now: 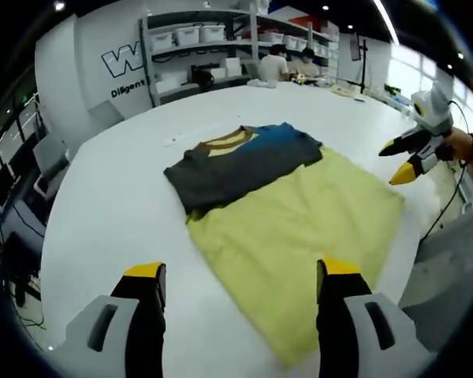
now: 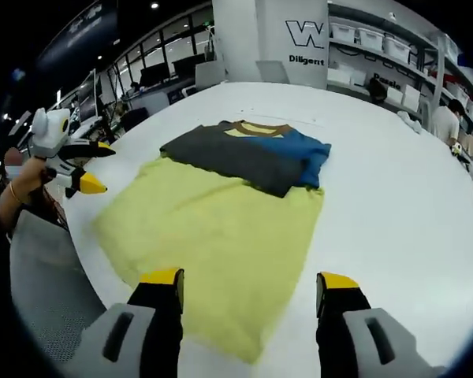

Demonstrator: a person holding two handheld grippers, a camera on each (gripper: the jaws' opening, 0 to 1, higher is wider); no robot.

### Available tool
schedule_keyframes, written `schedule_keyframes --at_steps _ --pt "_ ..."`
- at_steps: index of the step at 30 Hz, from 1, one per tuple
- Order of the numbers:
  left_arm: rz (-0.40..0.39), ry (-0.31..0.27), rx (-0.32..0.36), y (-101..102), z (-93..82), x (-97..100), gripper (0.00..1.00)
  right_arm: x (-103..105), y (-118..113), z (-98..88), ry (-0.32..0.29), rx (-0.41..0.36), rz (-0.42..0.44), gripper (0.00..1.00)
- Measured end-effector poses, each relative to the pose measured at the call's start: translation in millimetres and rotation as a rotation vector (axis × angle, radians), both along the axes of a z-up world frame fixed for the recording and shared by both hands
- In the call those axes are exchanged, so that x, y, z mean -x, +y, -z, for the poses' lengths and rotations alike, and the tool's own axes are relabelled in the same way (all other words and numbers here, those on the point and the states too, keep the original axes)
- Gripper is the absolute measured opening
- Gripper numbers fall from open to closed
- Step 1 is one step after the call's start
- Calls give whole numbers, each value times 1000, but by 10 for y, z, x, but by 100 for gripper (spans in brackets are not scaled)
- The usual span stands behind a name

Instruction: Fold the garment on the visible template until the final outline fits inside the template.

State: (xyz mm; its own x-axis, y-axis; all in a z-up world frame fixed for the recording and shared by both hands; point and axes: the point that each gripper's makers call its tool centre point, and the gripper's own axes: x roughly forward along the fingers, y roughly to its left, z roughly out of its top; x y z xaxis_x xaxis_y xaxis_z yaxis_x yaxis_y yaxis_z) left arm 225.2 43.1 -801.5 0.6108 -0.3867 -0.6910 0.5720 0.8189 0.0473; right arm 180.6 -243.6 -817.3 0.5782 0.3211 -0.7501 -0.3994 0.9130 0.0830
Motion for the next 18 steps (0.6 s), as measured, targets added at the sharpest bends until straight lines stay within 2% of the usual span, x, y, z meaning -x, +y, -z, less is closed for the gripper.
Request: schedule_keyframes --at_steps 5,8,9,12,18 --pt "14 53 -25 67 143 219 75 155 -54 91 36 -2 5 59" --pt "8 56 -32 112 199 276 75 248 -81 141 53 -3 15 57" --pt "-3 84 -29 128 249 333 74 288 -91 164 62 -1 17 56" --pt "-14 112 -24 142 310 427 69 386 -141 221 84 3 38 54" --pt "-52 174 -21 166 436 589 58 519 -219 310 118 -1 79 43"
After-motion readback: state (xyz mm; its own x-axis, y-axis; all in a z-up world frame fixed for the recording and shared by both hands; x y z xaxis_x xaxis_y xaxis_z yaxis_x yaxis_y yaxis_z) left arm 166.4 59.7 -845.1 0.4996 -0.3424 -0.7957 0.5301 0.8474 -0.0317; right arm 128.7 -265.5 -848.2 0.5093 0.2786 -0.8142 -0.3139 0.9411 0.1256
